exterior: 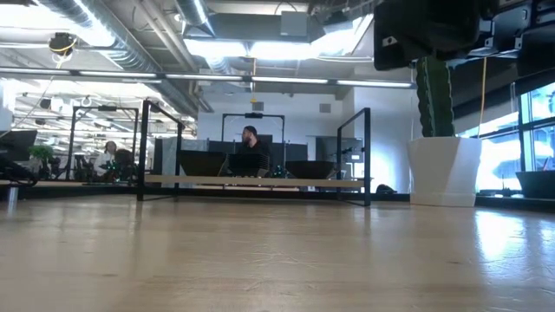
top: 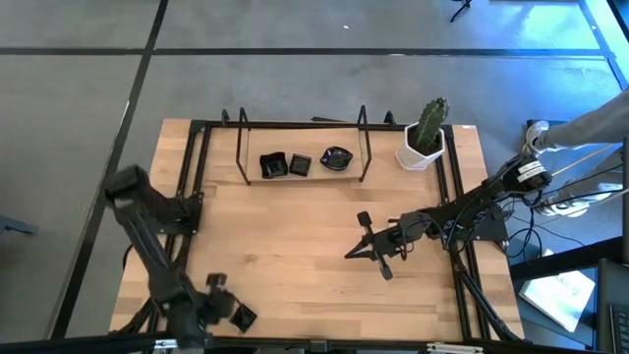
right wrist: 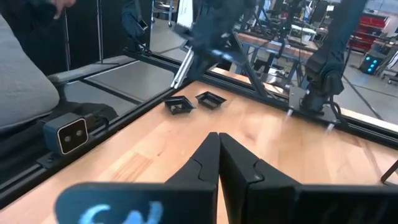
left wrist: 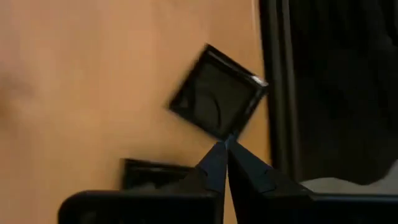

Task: Pick & Place Mini shaped plates
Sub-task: Stack the square plate on top of the square plate on the shelf

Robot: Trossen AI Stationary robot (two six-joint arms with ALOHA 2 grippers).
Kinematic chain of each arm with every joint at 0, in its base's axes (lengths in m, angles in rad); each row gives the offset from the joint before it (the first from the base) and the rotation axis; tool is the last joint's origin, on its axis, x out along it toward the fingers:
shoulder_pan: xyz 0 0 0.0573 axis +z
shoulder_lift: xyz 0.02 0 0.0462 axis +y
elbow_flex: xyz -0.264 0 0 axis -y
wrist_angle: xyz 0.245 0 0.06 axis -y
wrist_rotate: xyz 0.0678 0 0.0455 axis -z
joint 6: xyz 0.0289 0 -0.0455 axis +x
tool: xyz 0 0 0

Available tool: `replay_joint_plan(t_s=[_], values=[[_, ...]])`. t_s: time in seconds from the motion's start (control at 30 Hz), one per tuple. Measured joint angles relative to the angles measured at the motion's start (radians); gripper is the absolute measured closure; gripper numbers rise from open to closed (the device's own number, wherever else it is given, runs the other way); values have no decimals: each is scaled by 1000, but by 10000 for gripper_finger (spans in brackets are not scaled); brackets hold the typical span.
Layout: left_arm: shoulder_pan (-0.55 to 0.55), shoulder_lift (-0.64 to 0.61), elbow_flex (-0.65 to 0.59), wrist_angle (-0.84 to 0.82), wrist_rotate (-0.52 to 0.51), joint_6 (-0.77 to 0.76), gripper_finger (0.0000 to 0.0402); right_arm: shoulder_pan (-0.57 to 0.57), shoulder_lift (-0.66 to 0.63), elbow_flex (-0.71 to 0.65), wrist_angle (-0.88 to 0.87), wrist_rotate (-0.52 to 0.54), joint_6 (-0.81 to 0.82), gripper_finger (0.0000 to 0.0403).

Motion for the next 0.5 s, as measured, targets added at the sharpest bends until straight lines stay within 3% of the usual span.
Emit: replay_joint_plan(t_s=[0.17,0.37,0.5], values=[[33,170,188,-96,167,-41,356,0,0,0,0,0,16,395],[35,255,329,-325,171,-37,292,1,0,0,0,0,20,395],[17,283,335,-350,160,-36,258,1,0,0,-10,0,21,395]])
